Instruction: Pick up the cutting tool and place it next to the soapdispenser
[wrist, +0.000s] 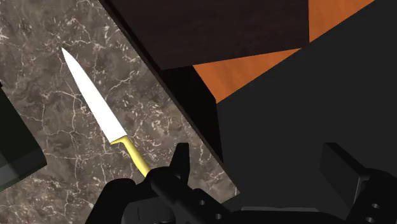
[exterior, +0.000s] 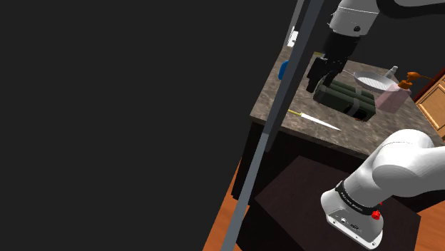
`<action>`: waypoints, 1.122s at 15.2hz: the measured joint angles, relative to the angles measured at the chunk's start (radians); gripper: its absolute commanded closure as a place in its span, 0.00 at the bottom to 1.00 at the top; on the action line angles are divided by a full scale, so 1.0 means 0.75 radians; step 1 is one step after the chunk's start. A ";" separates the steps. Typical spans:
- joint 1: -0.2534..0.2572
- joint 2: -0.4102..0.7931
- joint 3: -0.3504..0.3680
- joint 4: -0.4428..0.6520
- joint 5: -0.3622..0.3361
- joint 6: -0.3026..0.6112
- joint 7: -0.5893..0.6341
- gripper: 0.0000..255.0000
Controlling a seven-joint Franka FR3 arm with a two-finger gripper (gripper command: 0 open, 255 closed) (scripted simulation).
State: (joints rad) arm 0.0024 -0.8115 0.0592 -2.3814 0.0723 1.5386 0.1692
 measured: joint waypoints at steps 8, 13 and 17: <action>-0.006 0.088 -0.181 -0.106 -0.103 0.132 -0.292 0.00; -0.016 0.225 -0.336 -0.134 -0.187 0.248 -0.543 0.00; -0.015 0.382 -0.454 -0.120 -0.234 0.353 -0.744 0.00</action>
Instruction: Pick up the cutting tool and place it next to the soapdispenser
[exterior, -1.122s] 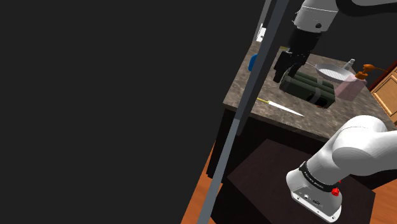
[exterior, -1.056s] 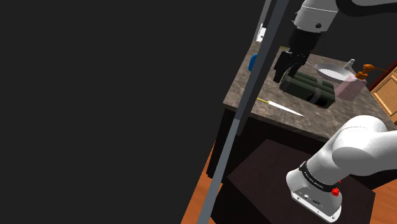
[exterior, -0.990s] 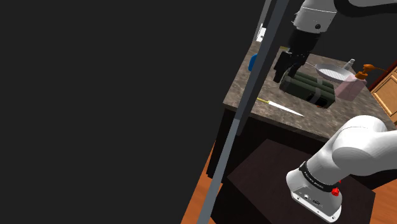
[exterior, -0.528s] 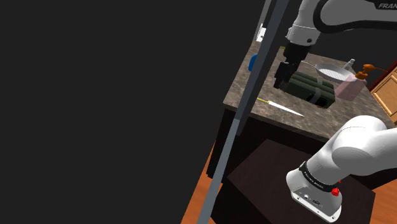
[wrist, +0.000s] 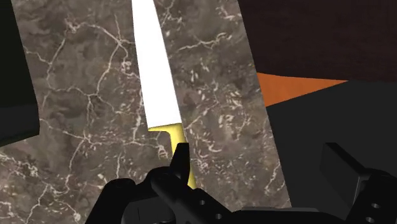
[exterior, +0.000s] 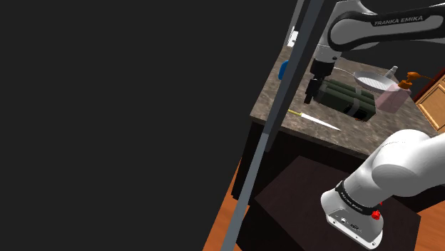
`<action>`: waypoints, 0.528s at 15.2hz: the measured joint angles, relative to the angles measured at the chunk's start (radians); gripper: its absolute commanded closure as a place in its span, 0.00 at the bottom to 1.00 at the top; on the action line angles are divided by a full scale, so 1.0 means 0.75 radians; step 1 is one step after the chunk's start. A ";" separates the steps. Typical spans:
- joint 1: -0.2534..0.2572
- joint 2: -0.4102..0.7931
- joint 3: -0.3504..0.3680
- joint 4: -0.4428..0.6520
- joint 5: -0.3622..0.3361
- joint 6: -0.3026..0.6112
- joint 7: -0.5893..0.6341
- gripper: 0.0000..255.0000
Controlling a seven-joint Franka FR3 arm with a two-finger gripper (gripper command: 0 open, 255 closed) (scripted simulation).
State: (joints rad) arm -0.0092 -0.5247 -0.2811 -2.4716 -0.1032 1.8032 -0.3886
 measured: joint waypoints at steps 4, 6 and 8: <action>0.011 0.191 -0.105 0.039 -0.015 0.111 -0.200 0.00; 0.012 0.299 -0.160 0.072 -0.013 0.165 -0.312 0.00; 0.019 0.411 -0.200 0.124 0.006 0.201 -0.415 0.00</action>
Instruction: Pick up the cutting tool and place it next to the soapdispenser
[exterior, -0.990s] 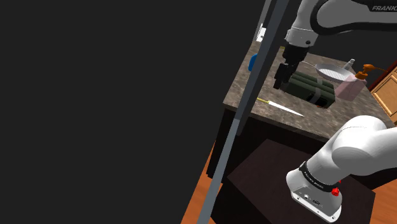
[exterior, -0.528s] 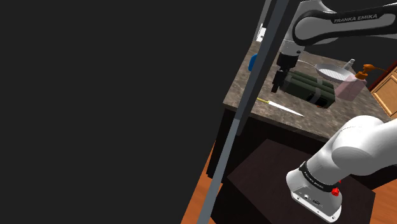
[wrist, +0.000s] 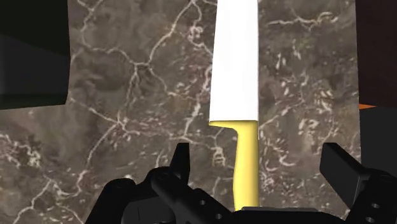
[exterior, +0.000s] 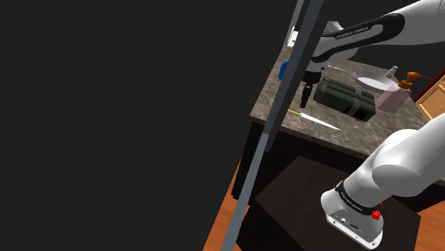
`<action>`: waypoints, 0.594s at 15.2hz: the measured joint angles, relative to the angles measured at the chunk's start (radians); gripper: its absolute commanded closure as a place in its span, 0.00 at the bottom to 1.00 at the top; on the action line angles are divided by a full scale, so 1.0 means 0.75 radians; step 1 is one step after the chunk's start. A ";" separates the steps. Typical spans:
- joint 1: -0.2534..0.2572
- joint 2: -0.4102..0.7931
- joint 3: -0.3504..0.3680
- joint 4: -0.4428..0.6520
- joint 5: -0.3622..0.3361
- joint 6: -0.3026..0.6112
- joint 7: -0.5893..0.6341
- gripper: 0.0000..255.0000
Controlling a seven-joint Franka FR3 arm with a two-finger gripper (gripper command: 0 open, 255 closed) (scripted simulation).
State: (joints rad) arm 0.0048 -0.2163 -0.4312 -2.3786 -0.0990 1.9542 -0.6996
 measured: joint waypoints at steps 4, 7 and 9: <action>0.003 0.066 -0.016 -0.031 0.014 0.084 -0.047 0.00; 0.002 0.090 -0.024 -0.064 0.018 0.140 -0.059 0.00; 0.002 0.100 -0.025 -0.082 0.021 0.167 -0.061 0.00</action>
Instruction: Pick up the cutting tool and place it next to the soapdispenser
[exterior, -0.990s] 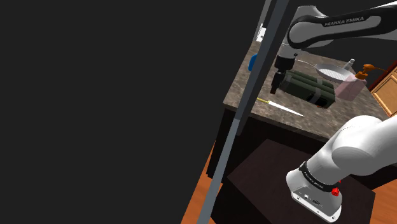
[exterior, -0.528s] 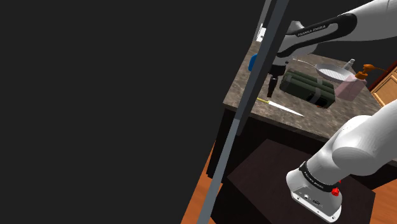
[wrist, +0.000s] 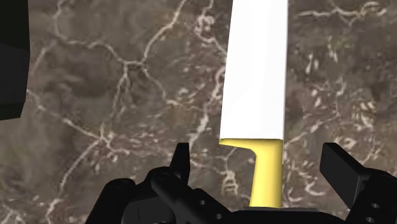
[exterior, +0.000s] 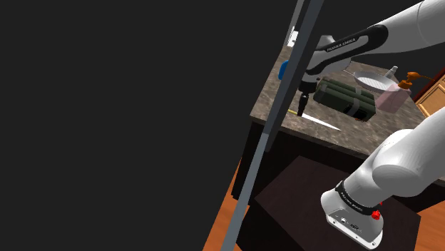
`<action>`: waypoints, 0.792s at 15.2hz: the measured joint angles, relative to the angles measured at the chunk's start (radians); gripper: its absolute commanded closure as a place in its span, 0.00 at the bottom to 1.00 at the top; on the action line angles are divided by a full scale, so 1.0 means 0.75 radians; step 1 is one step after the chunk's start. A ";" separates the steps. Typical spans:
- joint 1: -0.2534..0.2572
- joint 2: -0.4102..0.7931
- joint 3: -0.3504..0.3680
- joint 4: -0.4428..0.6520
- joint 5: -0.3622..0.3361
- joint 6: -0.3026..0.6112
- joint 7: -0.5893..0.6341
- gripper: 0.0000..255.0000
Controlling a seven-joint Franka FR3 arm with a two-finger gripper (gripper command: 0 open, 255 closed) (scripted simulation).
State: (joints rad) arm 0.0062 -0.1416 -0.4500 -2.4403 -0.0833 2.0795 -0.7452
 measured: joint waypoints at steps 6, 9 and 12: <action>0.000 0.002 -0.001 -0.004 0.001 0.007 -0.001 1.00; -0.002 -0.005 -0.002 0.000 -0.005 0.012 0.002 1.00; -0.001 -0.006 -0.001 -0.002 -0.004 0.012 0.005 1.00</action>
State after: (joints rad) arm 0.0052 -0.1464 -0.4507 -2.4416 -0.0860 2.0884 -0.7416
